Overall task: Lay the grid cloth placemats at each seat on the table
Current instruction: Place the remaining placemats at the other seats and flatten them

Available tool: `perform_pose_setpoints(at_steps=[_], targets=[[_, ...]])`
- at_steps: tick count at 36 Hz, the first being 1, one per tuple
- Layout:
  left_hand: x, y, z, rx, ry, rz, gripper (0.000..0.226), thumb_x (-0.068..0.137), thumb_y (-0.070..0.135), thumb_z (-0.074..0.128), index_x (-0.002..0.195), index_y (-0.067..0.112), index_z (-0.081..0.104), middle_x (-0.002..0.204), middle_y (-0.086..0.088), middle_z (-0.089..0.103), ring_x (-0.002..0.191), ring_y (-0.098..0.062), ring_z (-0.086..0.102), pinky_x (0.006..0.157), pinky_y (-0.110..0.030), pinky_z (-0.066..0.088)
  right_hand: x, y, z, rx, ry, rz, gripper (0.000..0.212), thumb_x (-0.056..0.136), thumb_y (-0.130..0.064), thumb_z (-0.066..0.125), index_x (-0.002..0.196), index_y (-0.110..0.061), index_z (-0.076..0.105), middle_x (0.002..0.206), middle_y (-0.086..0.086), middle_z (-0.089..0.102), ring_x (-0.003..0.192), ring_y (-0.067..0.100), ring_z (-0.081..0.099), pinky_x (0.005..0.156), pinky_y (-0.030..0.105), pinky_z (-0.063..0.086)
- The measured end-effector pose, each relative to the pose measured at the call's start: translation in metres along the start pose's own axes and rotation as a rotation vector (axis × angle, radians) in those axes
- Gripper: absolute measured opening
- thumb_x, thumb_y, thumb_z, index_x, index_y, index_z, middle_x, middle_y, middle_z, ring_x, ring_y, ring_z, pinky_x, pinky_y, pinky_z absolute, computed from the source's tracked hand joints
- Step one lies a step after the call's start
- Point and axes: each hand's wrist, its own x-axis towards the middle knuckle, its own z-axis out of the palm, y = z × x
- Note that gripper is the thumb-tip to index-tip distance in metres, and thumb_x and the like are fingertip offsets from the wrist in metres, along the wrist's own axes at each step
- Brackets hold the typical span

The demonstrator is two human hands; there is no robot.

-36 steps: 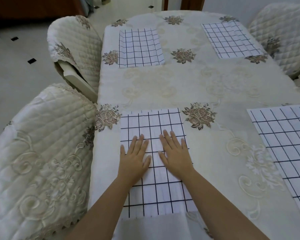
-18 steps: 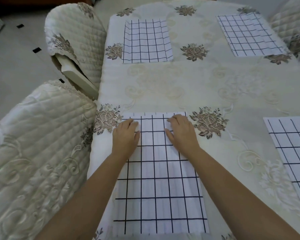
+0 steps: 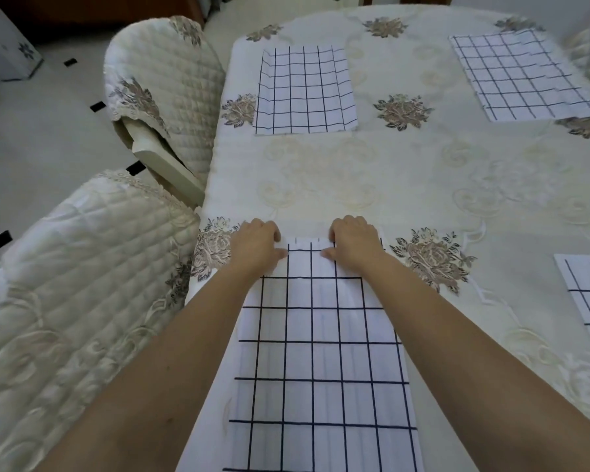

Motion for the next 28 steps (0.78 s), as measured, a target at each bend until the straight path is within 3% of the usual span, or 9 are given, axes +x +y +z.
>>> perform_pose_setpoints(at_steps=[8,16,23,28], targets=[[0.0041,0.0018,-0.0044,-0.06,-0.045,-0.05,0.022,0.087,0.034,0.062,0.099,0.016,0.063,0.113,-0.008,0.055,0.113,-0.028,0.049,0.09,-0.037,0.041,0.0094,-0.002,-0.008,-0.065,-0.115,0.008,0.041,0.088,-0.038,0.058,0.116,-0.008,0.056,0.126,0.013,0.045,0.12,0.031,0.038,0.1,0.037,0.031],[0.0045,0.0039,-0.0057,-0.066,-0.031,-0.056,0.017,0.088,0.032,0.061,0.091,0.016,0.066,0.109,-0.007,0.059,0.11,-0.027,0.051,0.087,-0.037,0.043,0.0078,-0.0061,-0.0082,-0.005,-0.085,-0.029,0.03,0.087,-0.024,0.059,0.113,-0.01,0.054,0.122,0.01,0.05,0.117,0.029,0.043,0.098,0.036,0.03],[0.0039,-0.0008,-0.0041,-0.156,0.013,-0.068,0.013,0.084,0.032,0.065,0.083,0.019,0.065,0.095,-0.002,0.065,0.101,-0.024,0.056,0.091,-0.037,0.042,0.0072,-0.0026,-0.011,-0.006,-0.085,-0.026,0.029,0.085,-0.025,0.061,0.111,-0.013,0.057,0.12,0.01,0.047,0.115,0.029,0.042,0.097,0.035,0.03],[-0.0001,0.0007,-0.0017,-0.17,0.061,-0.005,0.014,0.084,0.031,0.065,0.08,0.017,0.066,0.089,0.0,0.064,0.1,-0.023,0.055,0.084,-0.033,0.039,0.0081,-0.0021,-0.0097,0.002,-0.079,-0.046,0.022,0.086,-0.019,0.059,0.107,-0.012,0.059,0.119,0.009,0.048,0.114,0.027,0.043,0.095,0.034,0.03]])
